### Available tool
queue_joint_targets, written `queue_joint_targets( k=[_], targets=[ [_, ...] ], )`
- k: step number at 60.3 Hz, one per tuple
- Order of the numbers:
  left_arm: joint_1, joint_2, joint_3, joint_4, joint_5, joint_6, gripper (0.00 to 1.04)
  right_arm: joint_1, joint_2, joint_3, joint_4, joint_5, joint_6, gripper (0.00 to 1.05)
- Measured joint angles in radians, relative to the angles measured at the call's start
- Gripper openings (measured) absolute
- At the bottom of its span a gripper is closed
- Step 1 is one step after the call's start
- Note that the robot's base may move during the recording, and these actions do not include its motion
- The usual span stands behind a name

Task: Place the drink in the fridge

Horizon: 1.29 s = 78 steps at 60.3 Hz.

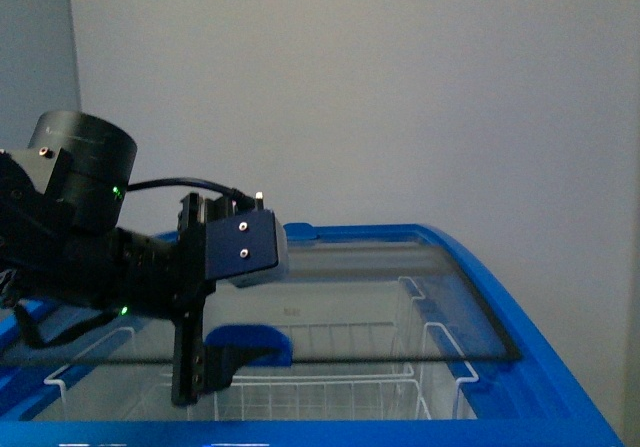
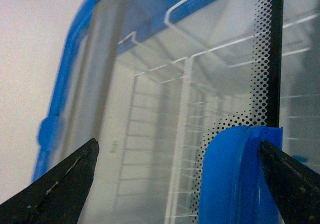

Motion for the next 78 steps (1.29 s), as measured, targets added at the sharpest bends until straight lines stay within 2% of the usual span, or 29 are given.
queue_joint_targets(
  k=[9, 23, 32, 38, 42, 46, 53, 59, 62, 68, 75, 78],
  targets=[
    [-0.007, 0.108, 0.108, 0.200, -0.159, 0.030, 0.97, 0.000, 0.000, 0.000, 0.000, 0.000, 0.000, 0.40],
    [-0.028, 0.177, 0.159, 0.580, -0.427, -0.056, 0.97, 0.000, 0.000, 0.000, 0.000, 0.000, 0.000, 0.40],
    [-0.025, 0.147, 0.128, 0.651, -0.531, -0.165, 0.97, 0.000, 0.000, 0.000, 0.000, 0.000, 0.000, 0.40],
    [-0.024, 0.080, 0.049, 0.629, -0.566, -0.301, 0.97, 0.000, 0.000, 0.000, 0.000, 0.000, 0.000, 0.40],
    [-0.021, -0.013, -0.044, 0.581, -0.562, -0.463, 0.97, 0.000, 0.000, 0.000, 0.000, 0.000, 0.000, 0.40],
    [-0.017, -0.085, -0.109, 0.529, -0.526, -0.559, 0.97, 0.000, 0.000, 0.000, 0.000, 0.000, 0.000, 0.40],
    [0.002, -0.240, -0.248, 0.396, -0.398, -0.708, 0.97, 0.000, 0.000, 0.000, 0.000, 0.000, 0.000, 0.40],
    [0.017, -0.333, -0.338, 0.317, -0.369, -0.800, 0.97, 0.000, 0.000, 0.000, 0.000, 0.000, 0.000, 0.40],
    [0.037, -0.415, -0.418, 0.245, -0.347, -0.903, 0.97, 0.000, 0.000, 0.000, 0.000, 0.000, 0.000, 0.40],
    [0.084, -0.647, -0.636, 0.098, -0.361, -1.204, 0.97, 0.000, 0.000, 0.000, 0.000, 0.000, 0.000, 0.40],
    [0.095, -0.832, -0.795, 0.030, -0.385, -1.396, 0.97, 0.000, 0.000, 0.000, 0.000, 0.000, 0.000, 0.40],
    [0.090, -0.998, -0.914, -0.046, -0.423, -1.509, 0.97, 0.000, 0.000, 0.000, 0.000, 0.000, 0.000, 0.40]
  ],
)
